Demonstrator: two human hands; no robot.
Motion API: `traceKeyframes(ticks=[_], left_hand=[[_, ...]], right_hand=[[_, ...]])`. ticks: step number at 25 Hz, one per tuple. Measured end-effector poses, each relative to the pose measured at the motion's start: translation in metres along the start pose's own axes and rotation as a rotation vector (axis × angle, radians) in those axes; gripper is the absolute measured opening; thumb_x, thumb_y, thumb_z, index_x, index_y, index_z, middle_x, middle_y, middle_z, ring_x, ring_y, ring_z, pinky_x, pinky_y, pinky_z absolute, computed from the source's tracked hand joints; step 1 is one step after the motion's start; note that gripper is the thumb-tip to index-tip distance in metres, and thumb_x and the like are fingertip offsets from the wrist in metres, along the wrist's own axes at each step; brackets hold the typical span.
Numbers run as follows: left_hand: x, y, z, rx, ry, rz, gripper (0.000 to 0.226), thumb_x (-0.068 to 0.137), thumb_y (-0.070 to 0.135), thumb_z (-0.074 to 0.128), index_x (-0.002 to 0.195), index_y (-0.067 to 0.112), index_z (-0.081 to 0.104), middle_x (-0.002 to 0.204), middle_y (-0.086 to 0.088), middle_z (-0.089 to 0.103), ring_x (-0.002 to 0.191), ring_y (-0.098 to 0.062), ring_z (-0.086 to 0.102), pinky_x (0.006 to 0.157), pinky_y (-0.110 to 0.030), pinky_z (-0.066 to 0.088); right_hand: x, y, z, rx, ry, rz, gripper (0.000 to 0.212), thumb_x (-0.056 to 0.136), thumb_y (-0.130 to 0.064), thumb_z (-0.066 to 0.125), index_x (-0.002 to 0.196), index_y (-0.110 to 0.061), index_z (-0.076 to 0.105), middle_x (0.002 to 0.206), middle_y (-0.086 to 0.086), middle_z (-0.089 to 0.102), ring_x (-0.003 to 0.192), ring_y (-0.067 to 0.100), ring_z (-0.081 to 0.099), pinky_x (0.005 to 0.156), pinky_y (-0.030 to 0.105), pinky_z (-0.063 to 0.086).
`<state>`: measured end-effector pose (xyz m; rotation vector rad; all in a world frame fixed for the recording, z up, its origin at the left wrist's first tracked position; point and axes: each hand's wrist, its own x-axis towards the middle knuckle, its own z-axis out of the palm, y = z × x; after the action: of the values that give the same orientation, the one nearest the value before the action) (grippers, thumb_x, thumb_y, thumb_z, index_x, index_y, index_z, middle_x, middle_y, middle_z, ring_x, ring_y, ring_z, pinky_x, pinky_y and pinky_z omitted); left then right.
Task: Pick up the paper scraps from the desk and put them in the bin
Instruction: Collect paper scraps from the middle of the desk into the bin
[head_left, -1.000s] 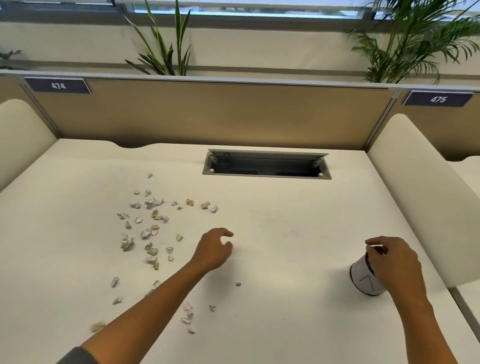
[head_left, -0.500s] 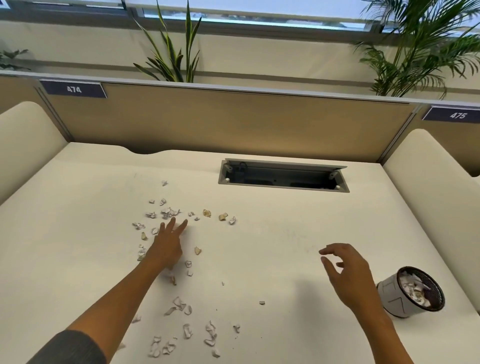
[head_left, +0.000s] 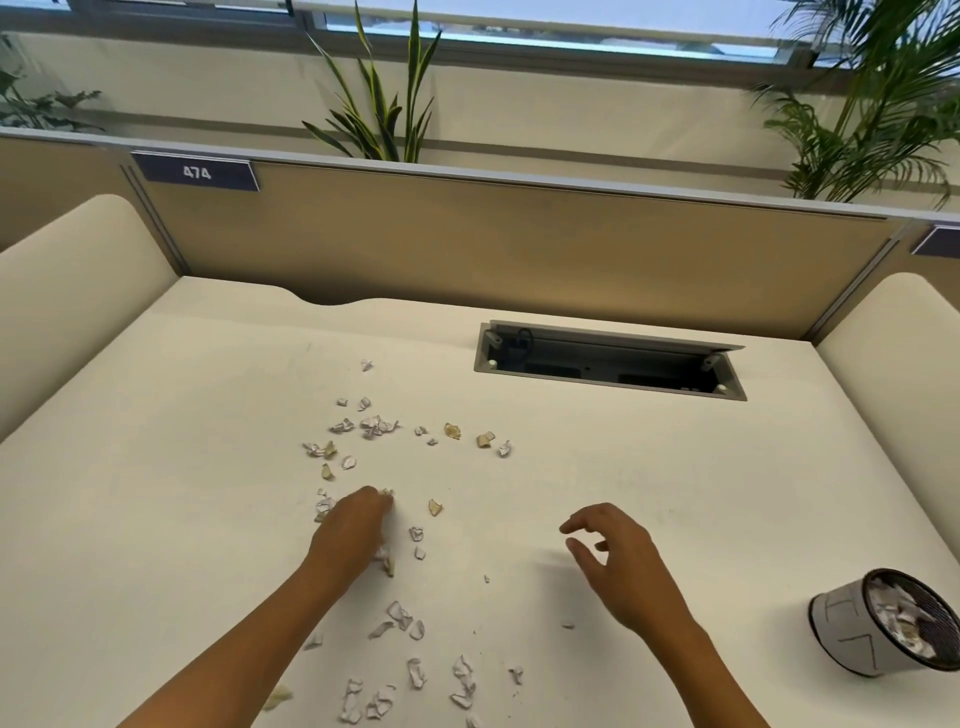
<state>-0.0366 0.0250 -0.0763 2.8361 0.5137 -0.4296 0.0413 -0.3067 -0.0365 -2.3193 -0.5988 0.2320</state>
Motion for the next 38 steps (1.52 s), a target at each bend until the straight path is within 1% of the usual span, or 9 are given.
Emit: traceKeyframes(ticks=[3,8,11,14,20,26,28,33,38], left_hand=[[-0.007,0.000,0.000,-0.104,0.065,-0.009,0.019,0.080,0.007,0.069,0.095,0.017,0.063,0.096,0.003,0.052,0.082,-0.012,0.051,0.061,-0.020,0.037],[-0.016,0.001,-0.009,-0.490,0.165,-0.103,0.018,0.082,-0.007,0.064,0.077,0.006,0.075,0.070,0.004,0.064,0.050,0.009,0.060,0.045,-0.007,0.041],[-0.026,-0.004,-0.016,-0.639,0.300,-0.169,0.010,0.082,0.007,0.071,0.080,0.013,0.079,0.074,0.006,0.074,0.062,0.003,0.065,0.059,-0.010,0.046],[-0.033,-0.011,-0.022,-0.753,0.321,-0.196,0.007,0.077,0.013,0.078,0.079,0.020,0.079,0.074,0.010,0.075,0.066,0.003,0.067,0.061,-0.006,0.045],[-0.048,-0.021,-0.032,-0.864,0.349,-0.258,0.012,0.074,0.014,0.081,0.074,0.026,0.078,0.068,0.011,0.073,0.067,0.003,0.067,0.057,-0.006,0.045],[-0.059,-0.015,-0.031,-0.906,0.334,-0.289,0.012,0.073,0.013,0.081,0.073,0.025,0.078,0.070,0.010,0.074,0.067,0.000,0.068,0.059,-0.009,0.045],[-0.062,-0.009,-0.030,-0.922,0.330,-0.286,0.012,0.073,0.013,0.081,0.074,0.024,0.079,0.069,0.010,0.074,0.066,0.001,0.068,0.057,-0.007,0.045],[-0.070,0.017,-0.031,-0.949,0.302,-0.249,0.010,0.074,0.013,0.081,0.074,0.023,0.079,0.069,0.008,0.074,0.066,-0.002,0.069,0.059,-0.010,0.047],[-0.074,0.046,-0.035,-0.939,0.263,-0.188,0.006,0.076,0.015,0.080,0.077,0.021,0.079,0.070,0.007,0.075,0.065,-0.003,0.070,0.059,-0.011,0.048]], right_hand=[[0.011,-0.019,0.034,0.034,-0.144,-0.020,0.014,0.093,-0.026,0.062,0.099,-0.039,0.064,0.109,-0.024,0.056,0.105,0.001,0.056,0.088,0.018,0.050],[0.037,-0.053,0.089,0.012,-0.331,-0.078,0.029,0.094,-0.029,0.059,0.124,-0.031,0.057,0.132,-0.010,0.050,0.120,0.009,0.052,0.105,0.027,0.043],[0.048,-0.068,0.119,-0.073,-0.422,-0.132,0.059,0.096,-0.036,0.056,0.149,-0.022,0.033,0.159,-0.003,0.023,0.144,0.015,0.031,0.116,0.025,0.027],[0.049,-0.077,0.145,-0.079,-0.494,-0.137,0.072,0.096,-0.044,0.053,0.156,-0.023,0.017,0.166,-0.005,0.004,0.152,0.013,0.009,0.119,0.028,0.016],[0.048,-0.098,0.174,-0.140,-0.545,-0.294,0.070,0.093,-0.044,0.058,0.152,-0.028,0.025,0.161,-0.005,0.018,0.145,0.015,0.028,0.113,0.034,0.036],[0.035,-0.094,0.171,-0.399,-0.405,-0.618,0.020,0.099,-0.009,0.045,0.116,-0.008,0.055,0.125,0.009,0.051,0.113,0.026,0.051,0.076,0.043,0.053],[0.031,-0.089,0.165,-0.441,-0.371,-0.611,0.017,0.097,-0.006,0.045,0.108,-0.007,0.058,0.118,0.009,0.056,0.106,0.027,0.056,0.076,0.043,0.053],[0.020,-0.082,0.132,0.204,-0.221,-0.099,0.015,0.093,-0.017,0.060,0.098,-0.019,0.075,0.099,-0.007,0.073,0.091,0.008,0.066,0.083,0.021,0.052],[0.013,-0.064,0.102,1.399,-0.231,0.693,0.017,0.095,-0.001,0.057,0.106,0.002,0.069,0.094,0.015,0.073,0.093,0.023,0.070,0.079,0.025,0.060]])
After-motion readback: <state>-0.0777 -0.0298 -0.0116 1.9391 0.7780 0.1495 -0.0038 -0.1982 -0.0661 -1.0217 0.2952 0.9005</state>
